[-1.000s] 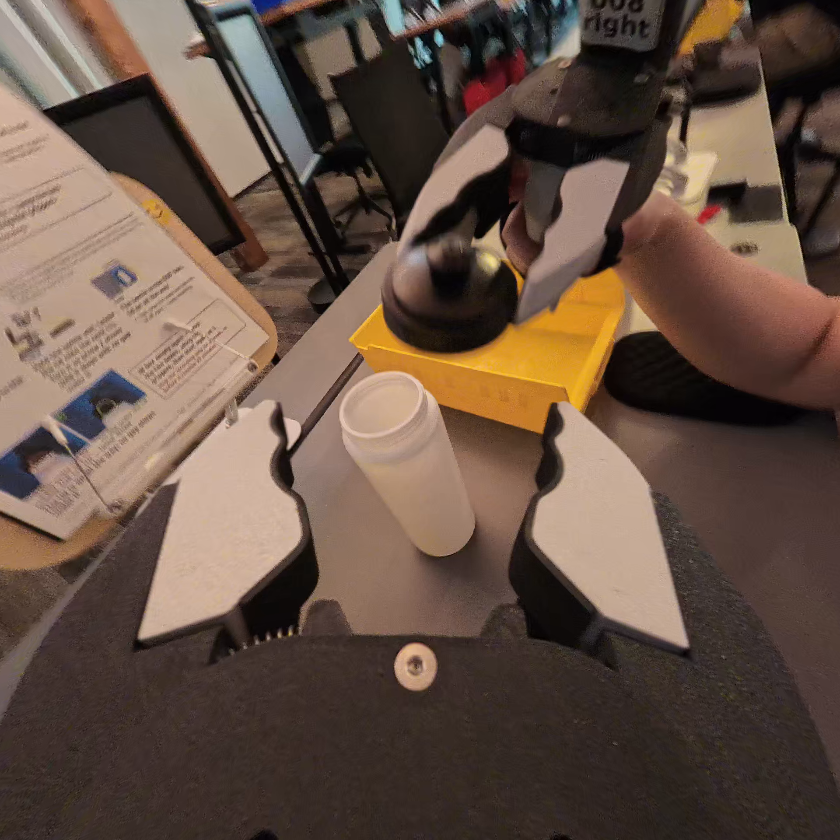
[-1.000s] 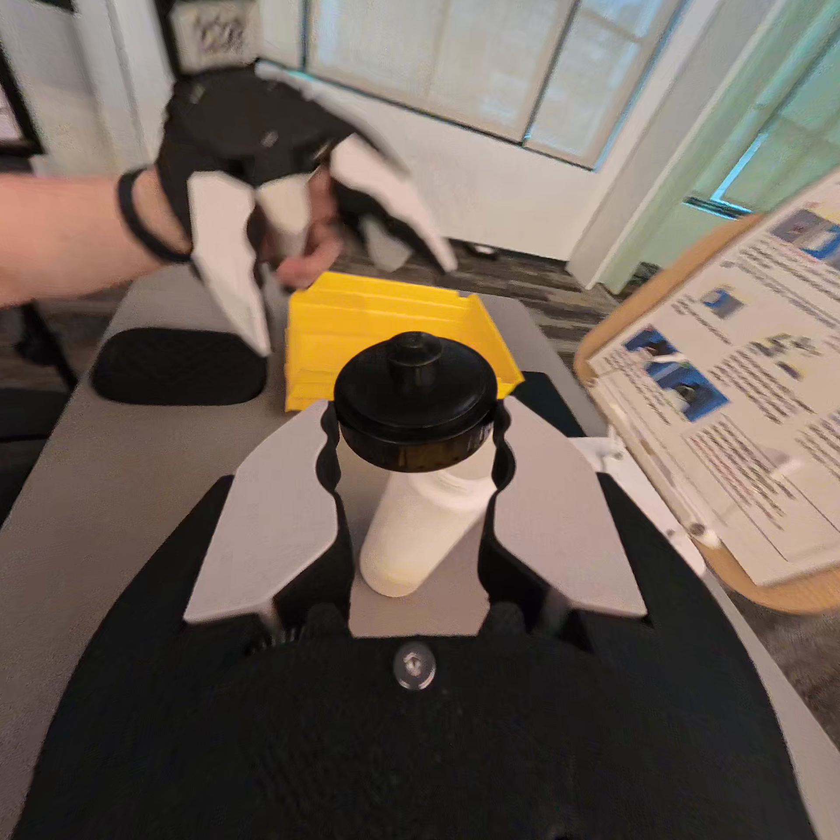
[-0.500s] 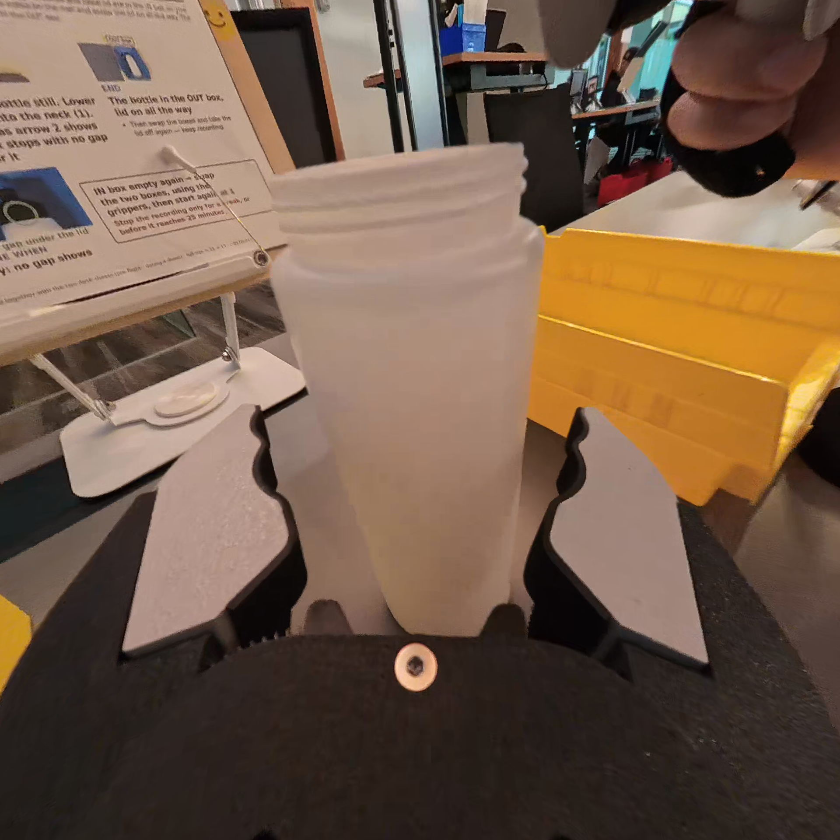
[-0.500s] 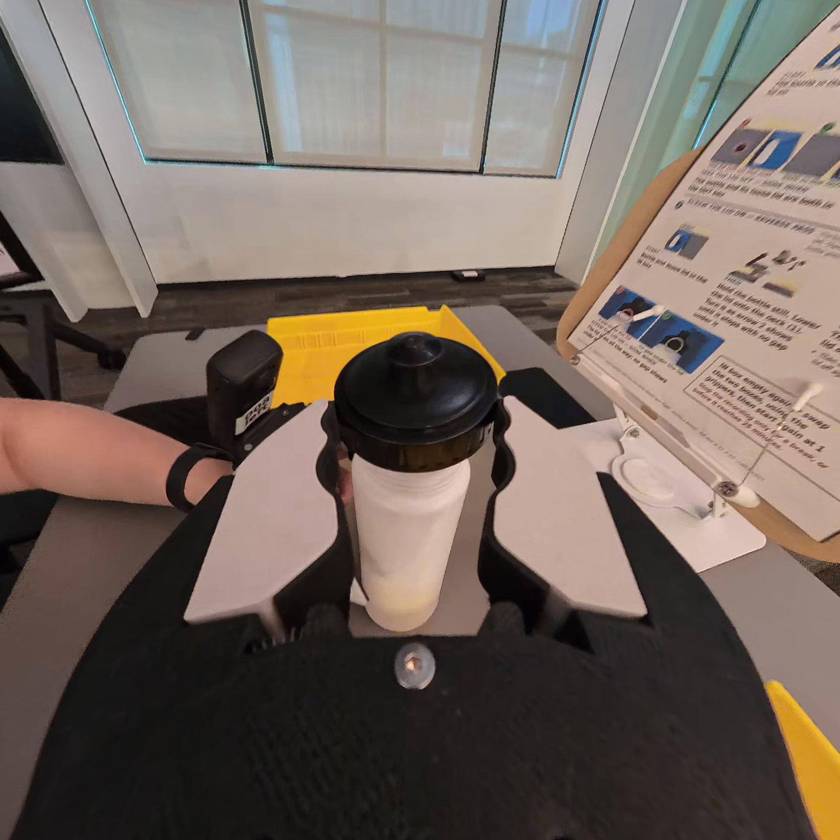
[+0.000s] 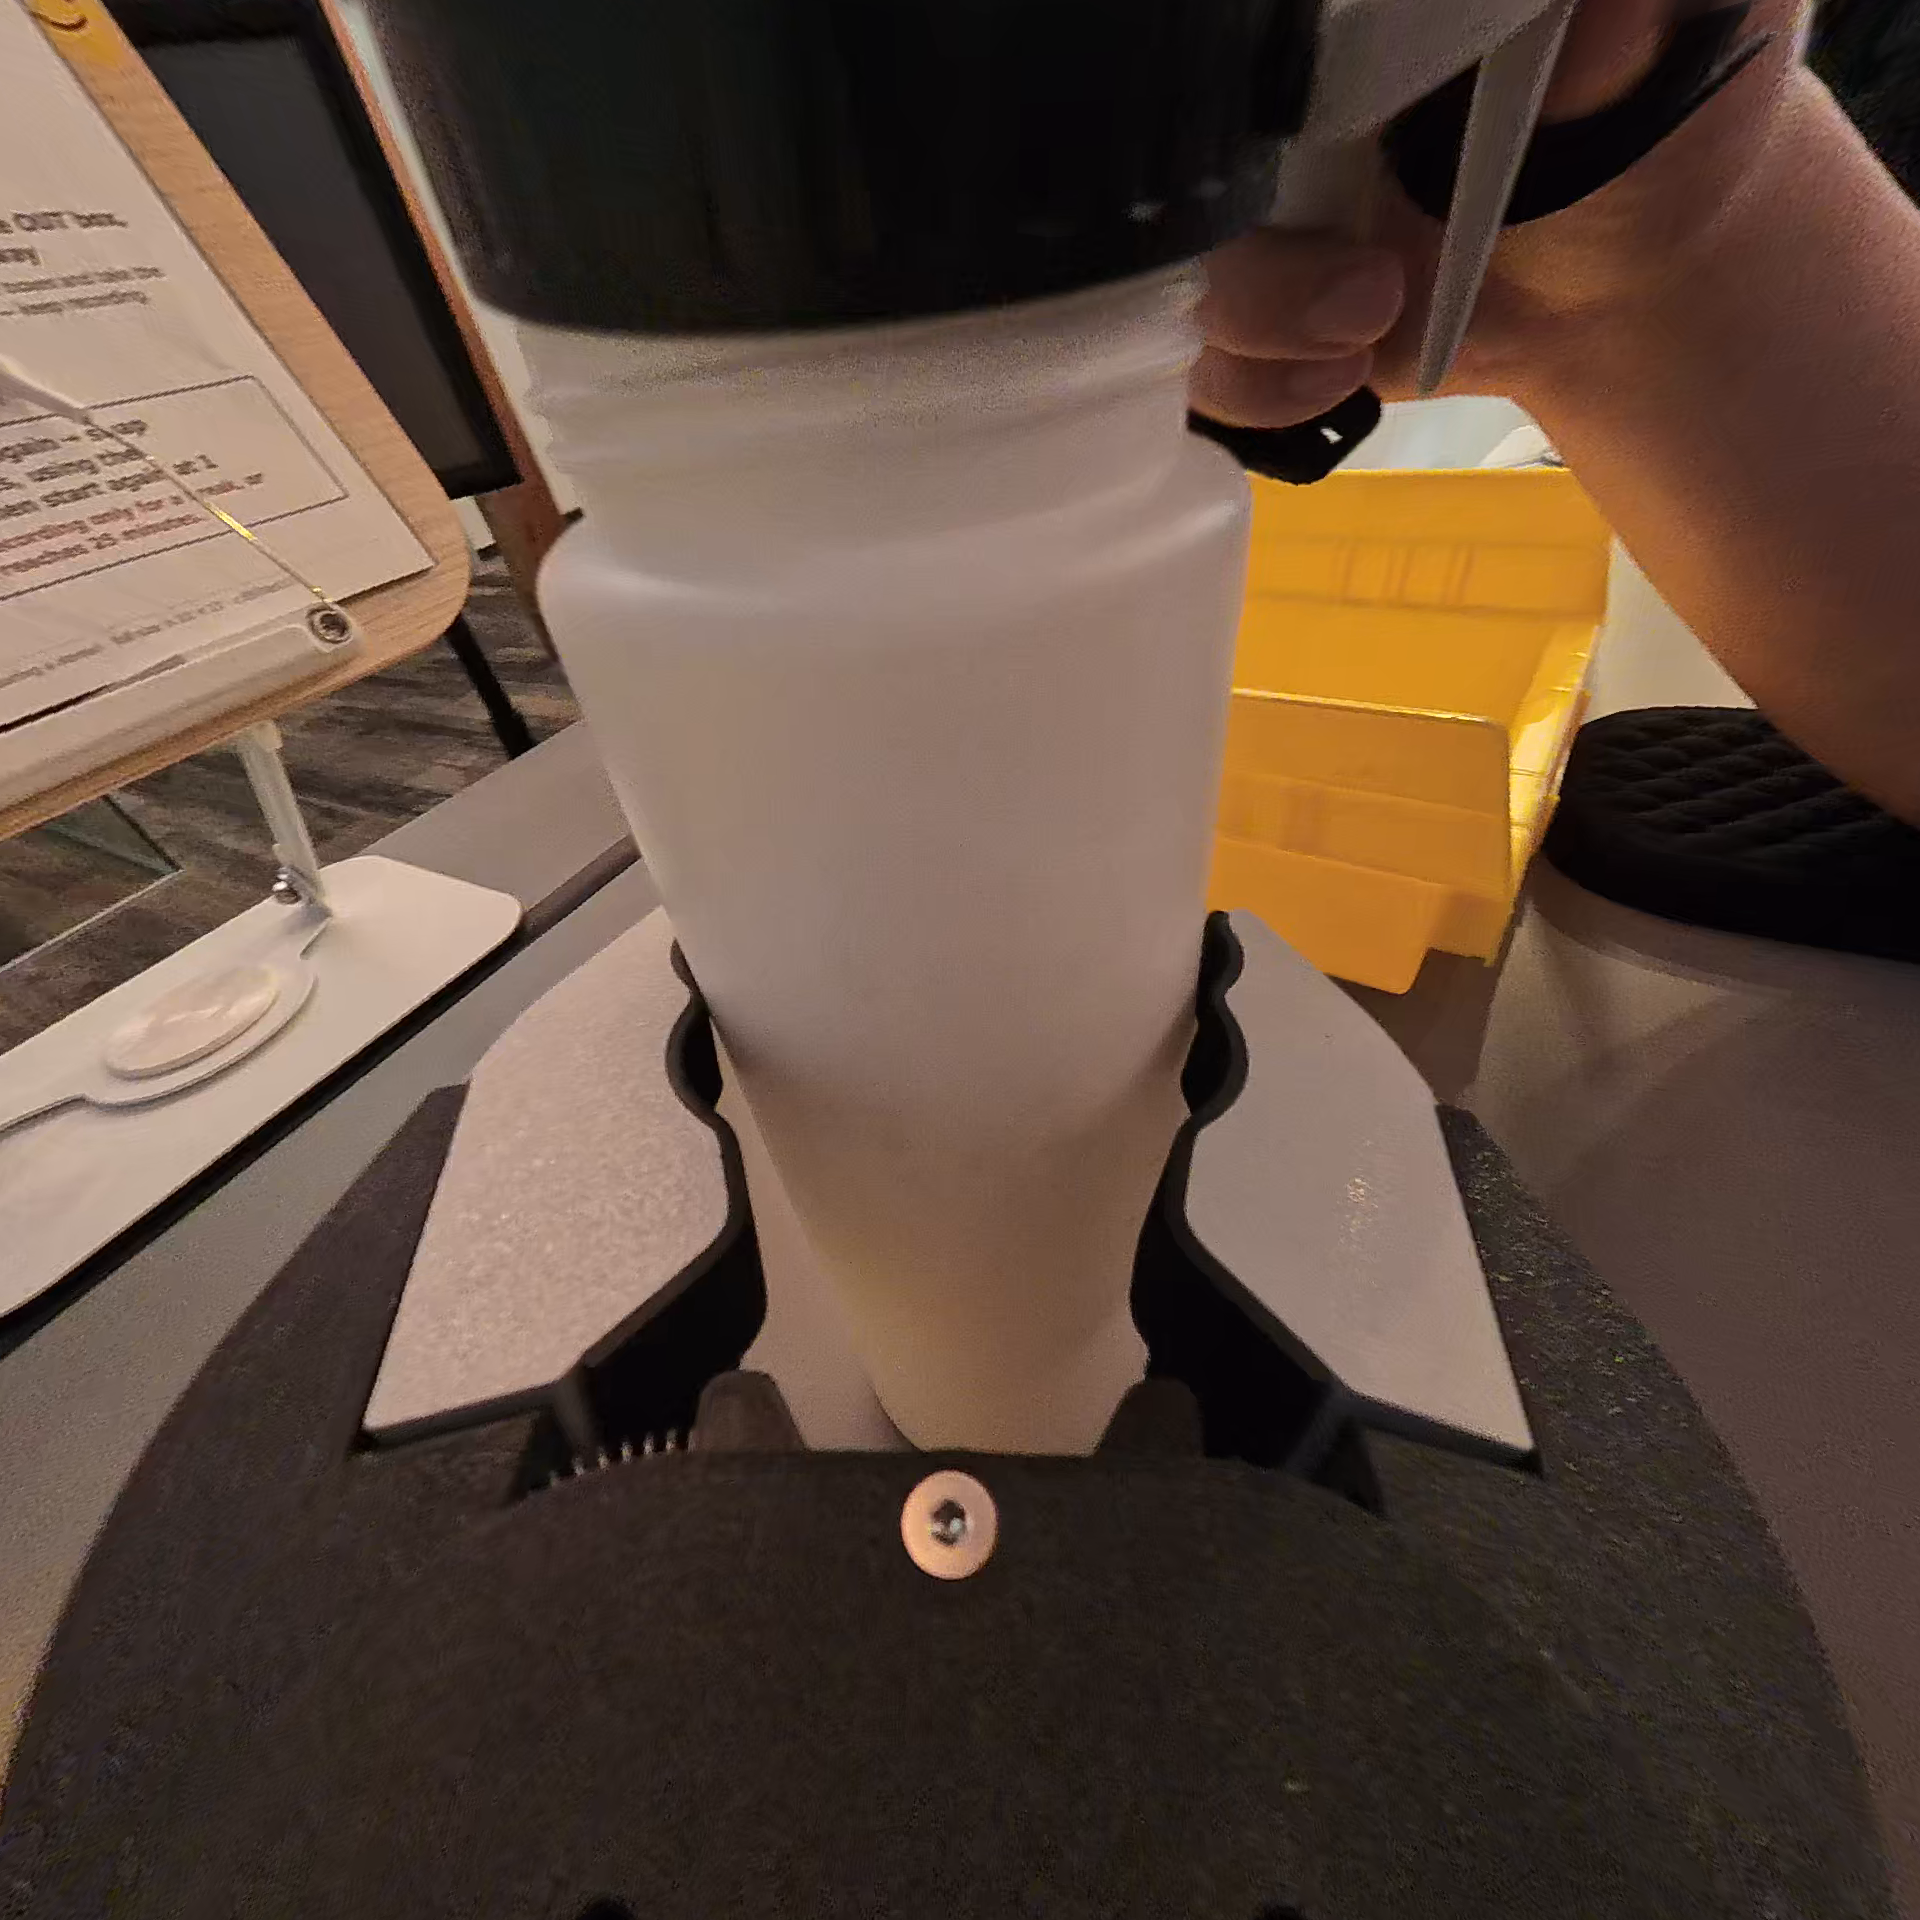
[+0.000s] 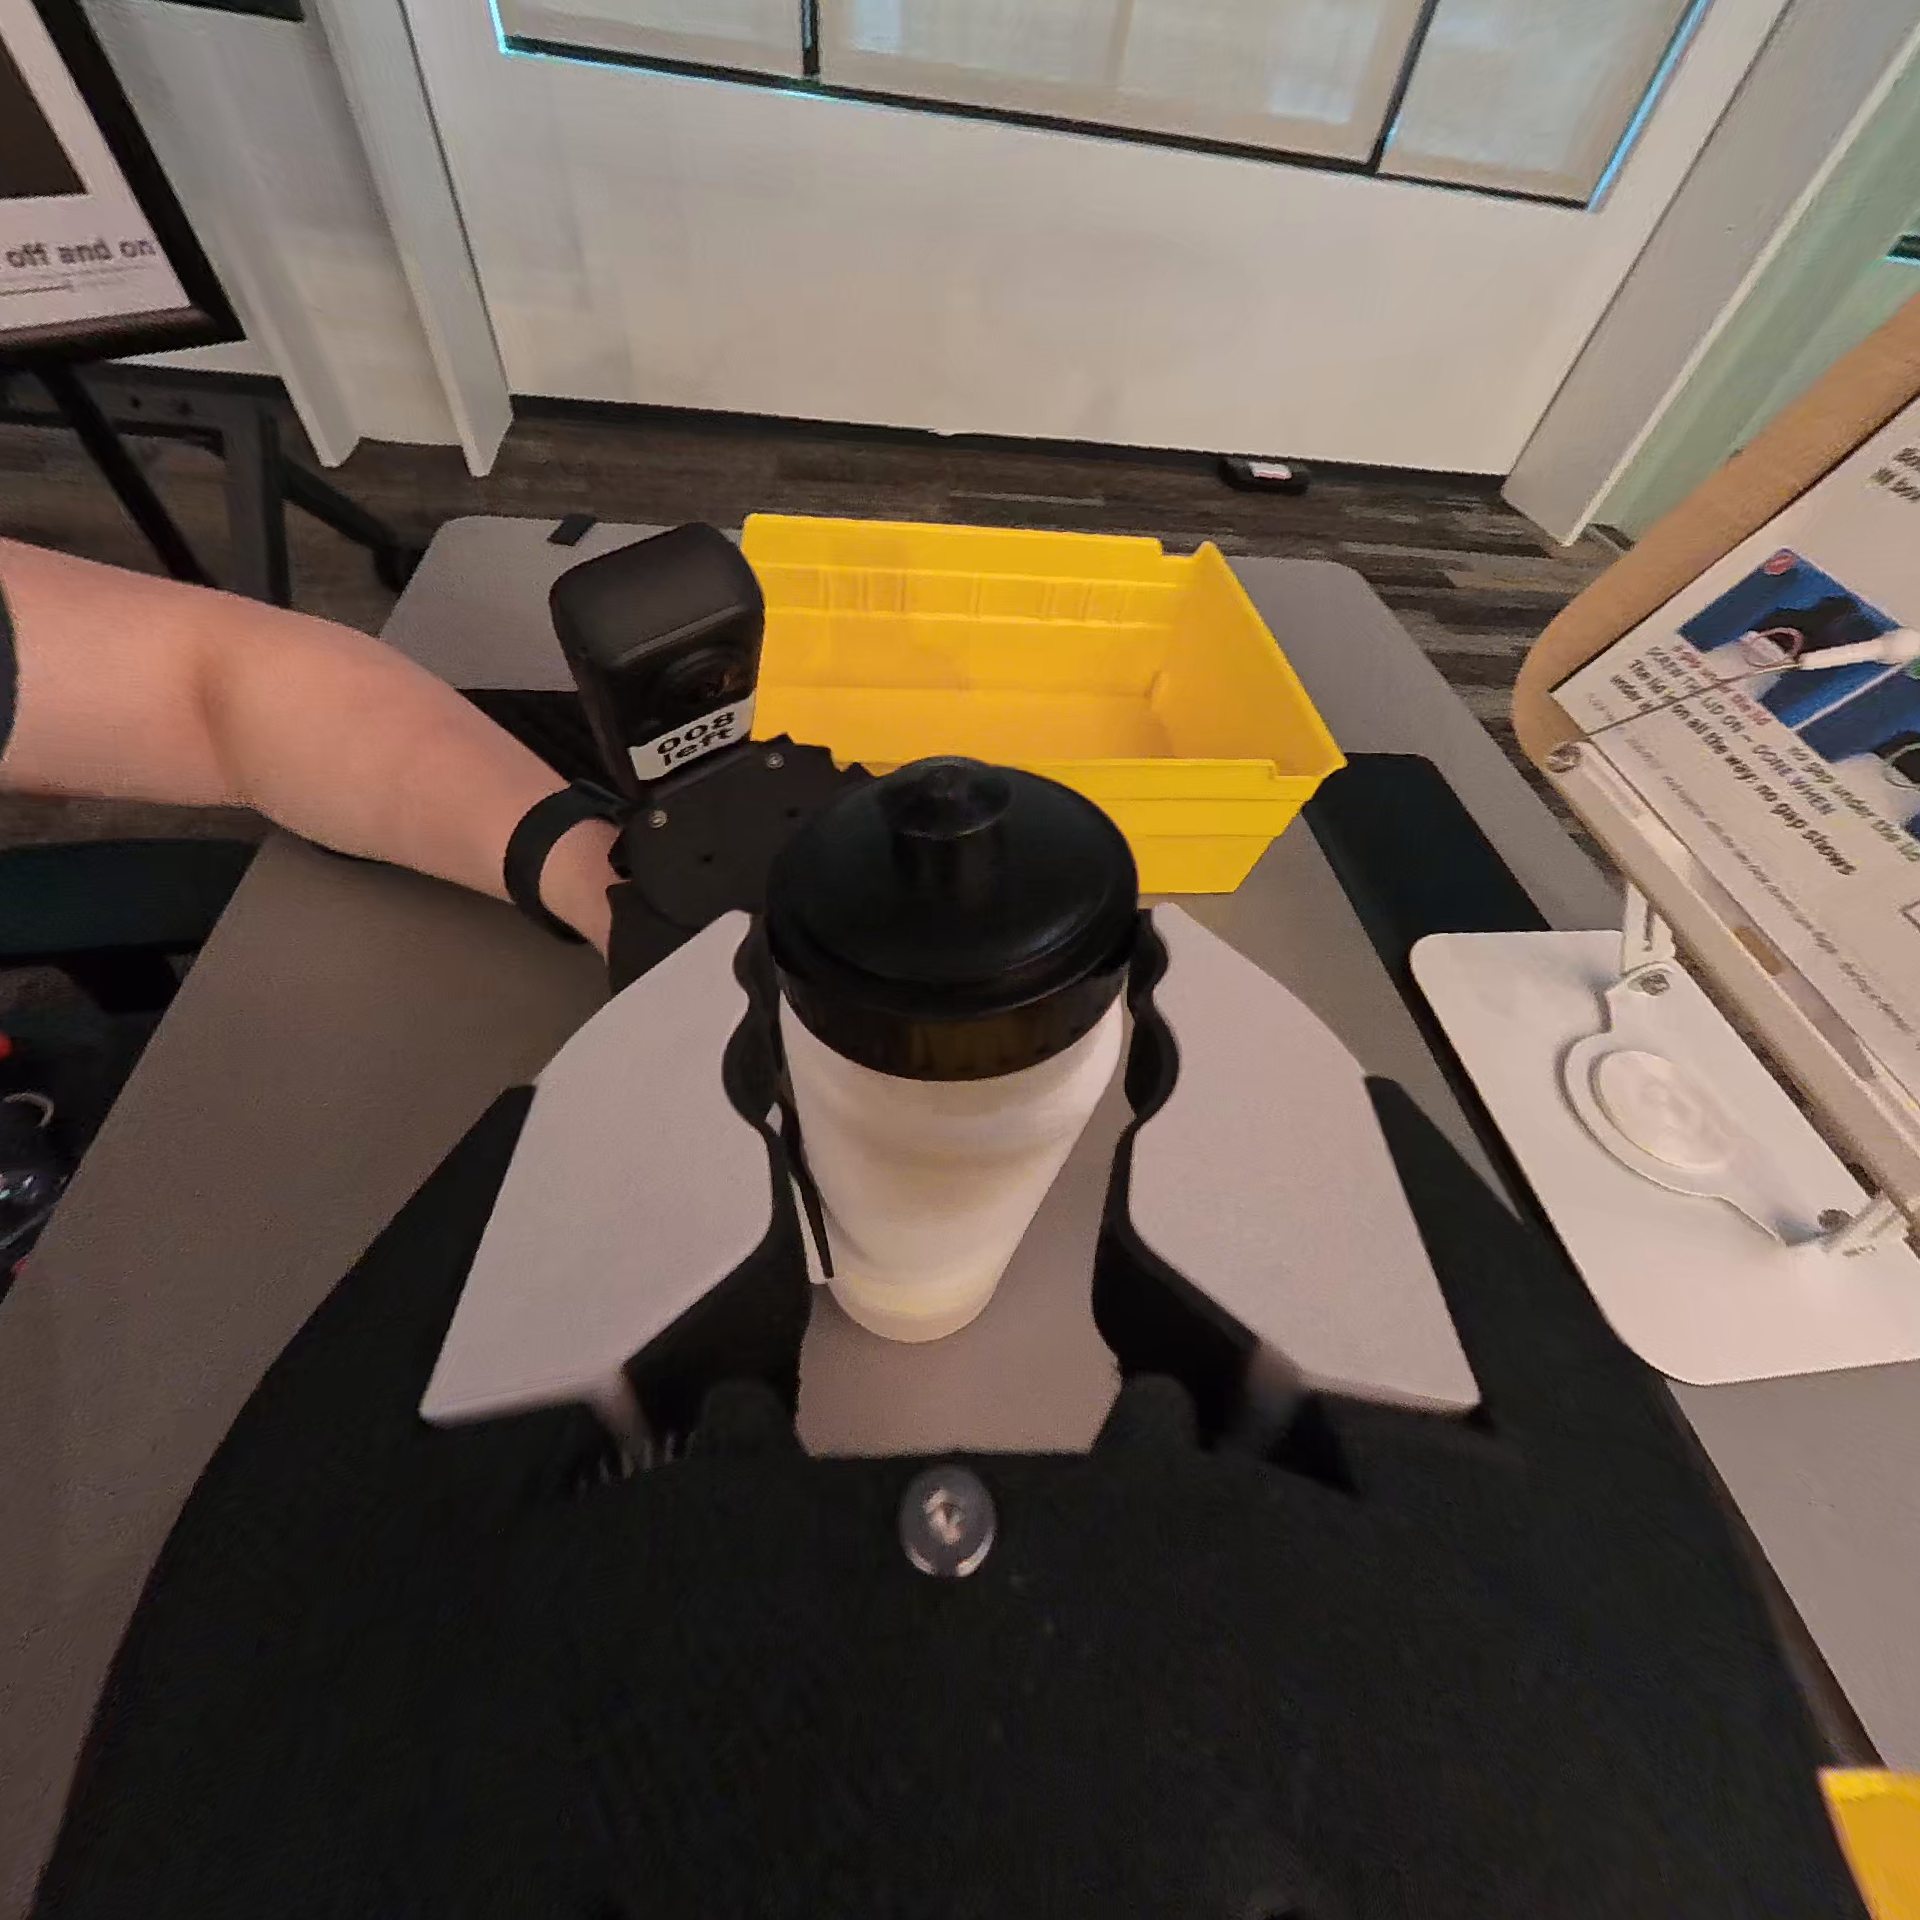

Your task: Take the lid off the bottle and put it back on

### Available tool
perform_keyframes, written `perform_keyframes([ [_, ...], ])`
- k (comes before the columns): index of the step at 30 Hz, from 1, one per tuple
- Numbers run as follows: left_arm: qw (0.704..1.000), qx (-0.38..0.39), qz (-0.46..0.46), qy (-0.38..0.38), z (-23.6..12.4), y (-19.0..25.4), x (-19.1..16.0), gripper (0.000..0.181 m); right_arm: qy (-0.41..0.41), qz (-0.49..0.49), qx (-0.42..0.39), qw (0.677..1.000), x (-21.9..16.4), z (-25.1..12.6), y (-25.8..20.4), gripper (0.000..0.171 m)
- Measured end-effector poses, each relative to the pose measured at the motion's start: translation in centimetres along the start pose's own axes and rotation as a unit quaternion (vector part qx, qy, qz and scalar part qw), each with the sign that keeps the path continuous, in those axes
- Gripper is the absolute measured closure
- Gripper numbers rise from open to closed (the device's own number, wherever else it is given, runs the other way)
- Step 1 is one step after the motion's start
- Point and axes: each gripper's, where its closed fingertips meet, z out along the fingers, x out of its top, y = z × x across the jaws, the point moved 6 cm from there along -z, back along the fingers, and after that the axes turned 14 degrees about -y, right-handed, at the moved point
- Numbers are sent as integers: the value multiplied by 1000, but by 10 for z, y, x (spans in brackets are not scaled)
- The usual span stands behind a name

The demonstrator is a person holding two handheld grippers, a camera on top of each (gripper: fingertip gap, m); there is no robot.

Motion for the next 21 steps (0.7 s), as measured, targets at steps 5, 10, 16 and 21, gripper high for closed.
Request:
perform_keyframes([
  [5, 998, -60, 5, 14, 3, 6, 1, 92, -23, -16, 38, 999, -7, 3, 0, 104],
  [10, 989, -139, 38, 32, 0, 22, 2, 92, 6, -36, 126, 991, -13, -5, -9, 104],
  [16, 972, -220, 60, 52, -4, 40, 2, 93, 40, -74, 198, 977, -19, -8, -23, 104],
  [21, 949, -294, 82, 73, -7, 59, 3, 93, 73, -94, 285, 951, -23, -11, -36, 105],
])
